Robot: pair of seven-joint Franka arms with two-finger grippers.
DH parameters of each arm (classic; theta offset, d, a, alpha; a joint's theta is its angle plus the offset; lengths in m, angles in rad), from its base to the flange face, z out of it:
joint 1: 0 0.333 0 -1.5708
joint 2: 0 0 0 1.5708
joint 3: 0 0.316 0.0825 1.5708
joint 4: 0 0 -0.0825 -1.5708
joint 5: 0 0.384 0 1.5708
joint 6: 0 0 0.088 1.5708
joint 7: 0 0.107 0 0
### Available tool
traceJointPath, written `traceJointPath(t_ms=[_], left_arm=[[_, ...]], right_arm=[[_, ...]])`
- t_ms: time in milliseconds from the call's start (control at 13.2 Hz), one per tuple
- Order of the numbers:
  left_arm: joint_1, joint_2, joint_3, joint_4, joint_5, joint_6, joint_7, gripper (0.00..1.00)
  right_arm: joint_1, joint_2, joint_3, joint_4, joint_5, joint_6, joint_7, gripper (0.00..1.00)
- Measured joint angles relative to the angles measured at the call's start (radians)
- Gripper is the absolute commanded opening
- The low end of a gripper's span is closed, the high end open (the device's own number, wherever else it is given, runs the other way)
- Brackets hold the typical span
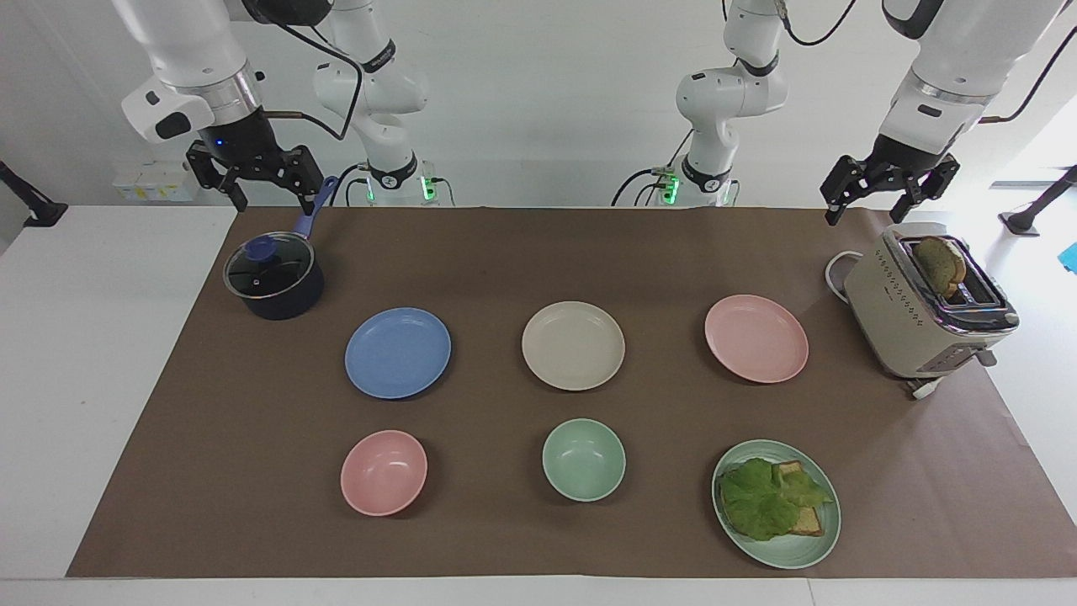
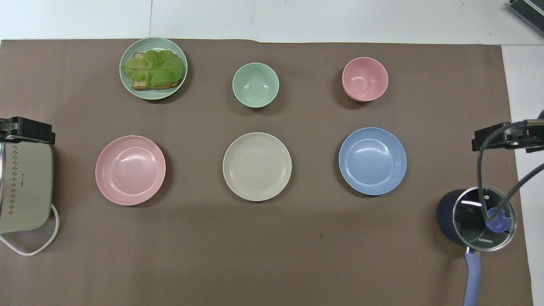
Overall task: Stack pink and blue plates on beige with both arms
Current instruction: 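Move the left gripper toward the rim of the pink plate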
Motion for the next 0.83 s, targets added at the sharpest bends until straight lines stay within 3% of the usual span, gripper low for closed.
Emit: traceJointPath(t_ms=[605, 832], left_arm=[[0.0, 0.001, 0.001, -0.019, -0.001, -0.003, 0.0, 1.0], [0.0, 0.008, 0.003, -0.166, -0.002, 0.109, 0.0, 1.0]], right_arm=[[0.0, 0.0, 0.0, 0.0, 0.0, 0.0, 0.0, 1.0], [0.0, 0.0, 0.0, 0.0, 0.0, 0.0, 0.0, 1.0]])
